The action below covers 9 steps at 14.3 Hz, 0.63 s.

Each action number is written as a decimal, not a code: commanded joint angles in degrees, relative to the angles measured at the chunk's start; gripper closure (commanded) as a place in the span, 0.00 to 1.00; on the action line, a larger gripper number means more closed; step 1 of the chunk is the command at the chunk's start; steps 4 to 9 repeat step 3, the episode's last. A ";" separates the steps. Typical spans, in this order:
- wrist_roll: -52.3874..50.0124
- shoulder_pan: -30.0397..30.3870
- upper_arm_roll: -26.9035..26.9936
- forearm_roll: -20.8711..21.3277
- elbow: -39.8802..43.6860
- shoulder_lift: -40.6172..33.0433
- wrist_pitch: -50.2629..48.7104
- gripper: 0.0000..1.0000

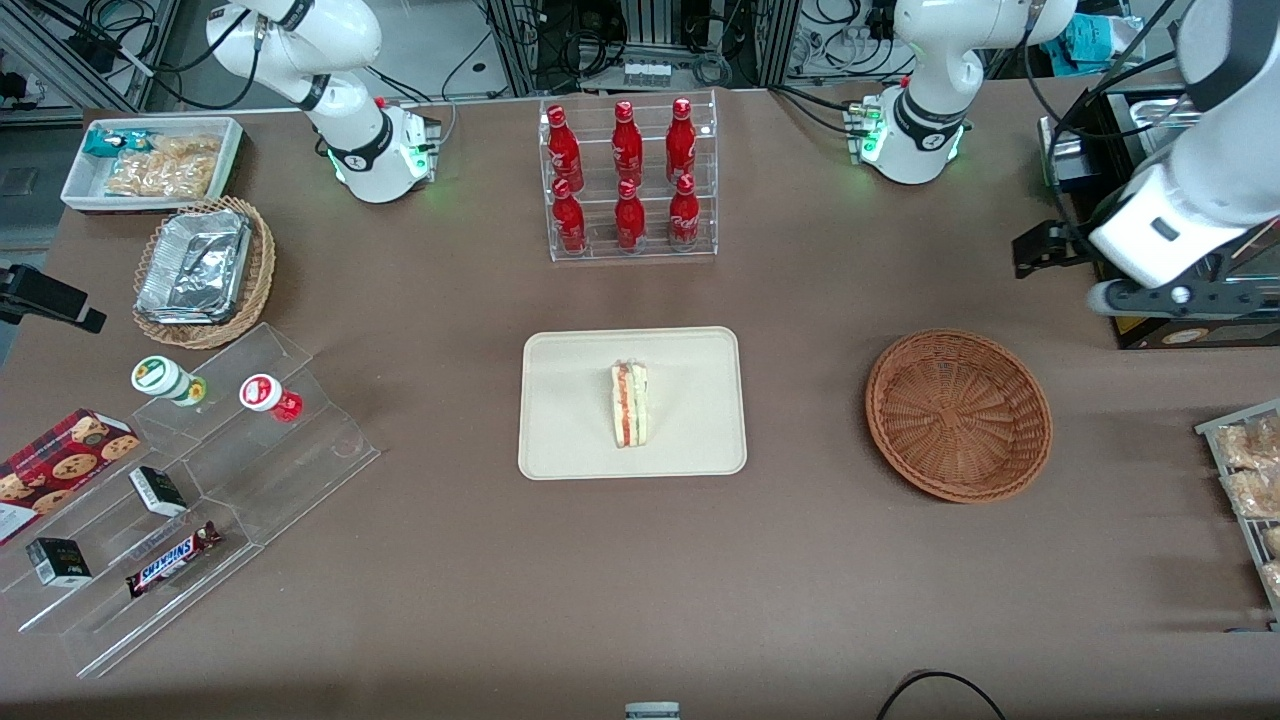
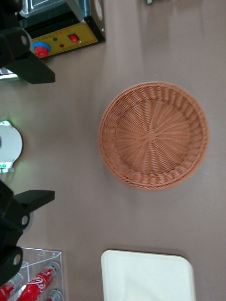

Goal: Place sandwich from basket to tray

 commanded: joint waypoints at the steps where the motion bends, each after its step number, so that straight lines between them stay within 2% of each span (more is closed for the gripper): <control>1: 0.53 1.29 -0.86 2.53 2.50 -0.10 -0.77 0.00; 9: 0.45 2.86 -0.86 2.20 2.68 -0.10 -0.60 0.00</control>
